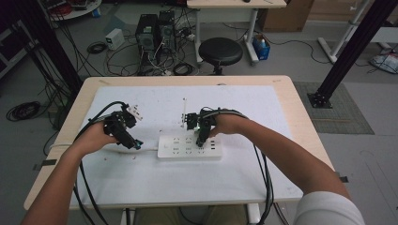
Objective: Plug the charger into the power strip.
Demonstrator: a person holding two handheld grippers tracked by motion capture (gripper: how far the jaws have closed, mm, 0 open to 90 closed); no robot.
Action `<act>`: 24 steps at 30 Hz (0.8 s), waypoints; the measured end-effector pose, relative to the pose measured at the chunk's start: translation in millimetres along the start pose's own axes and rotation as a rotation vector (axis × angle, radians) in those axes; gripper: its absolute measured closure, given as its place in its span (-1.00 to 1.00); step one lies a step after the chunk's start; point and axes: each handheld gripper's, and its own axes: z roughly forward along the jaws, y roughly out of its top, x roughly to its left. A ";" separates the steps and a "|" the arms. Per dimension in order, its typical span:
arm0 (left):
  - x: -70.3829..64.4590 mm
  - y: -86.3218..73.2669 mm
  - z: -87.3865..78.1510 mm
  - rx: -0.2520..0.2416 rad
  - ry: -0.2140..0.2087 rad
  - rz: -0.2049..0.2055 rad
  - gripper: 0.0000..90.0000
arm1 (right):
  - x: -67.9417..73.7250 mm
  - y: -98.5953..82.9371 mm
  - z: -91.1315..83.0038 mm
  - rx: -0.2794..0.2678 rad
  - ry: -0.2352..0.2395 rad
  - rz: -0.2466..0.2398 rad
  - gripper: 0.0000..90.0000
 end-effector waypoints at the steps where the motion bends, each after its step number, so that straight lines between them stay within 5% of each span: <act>1: -0.3 -0.5 -0.4 -0.003 0.001 -0.001 -0.60 | -1.3 -3.5 -1.8 -0.031 0.006 0.010 0.05; 4: 0.5 -1.2 -0.9 -0.006 0.000 -0.004 -0.60 | -5.7 -16.7 -18.2 -0.134 0.003 0.107 -0.33; 9: -2.8 0.6 -1.9 -0.011 0.004 0.002 -0.60 | -13.3 -32.0 -43.6 -0.278 0.005 0.190 -0.69; 11: -4.3 0.6 -2.5 -0.010 0.006 0.001 -0.60 | -13.2 -33.7 -48.1 -0.287 -0.024 0.244 -0.74; 14: -4.8 0.1 -3.9 -0.010 0.007 -0.001 -0.60 | -12.5 -35.9 -53.6 -0.282 -0.043 0.254 -0.74; 19: -5.9 -0.9 -6.1 -0.014 0.010 0.001 -0.60 | -11.8 -41.5 -59.8 -0.191 -0.033 0.270 -0.74; 21: -6.7 -1.2 -5.9 -0.017 0.006 -0.003 -0.60 | -12.3 -45.0 -65.1 -0.145 0.009 0.306 -0.74; 24: -7.2 -1.2 -6.2 -0.010 0.005 0.007 -0.60 | -9.1 -52.3 -75.7 -0.187 -0.008 0.304 -0.75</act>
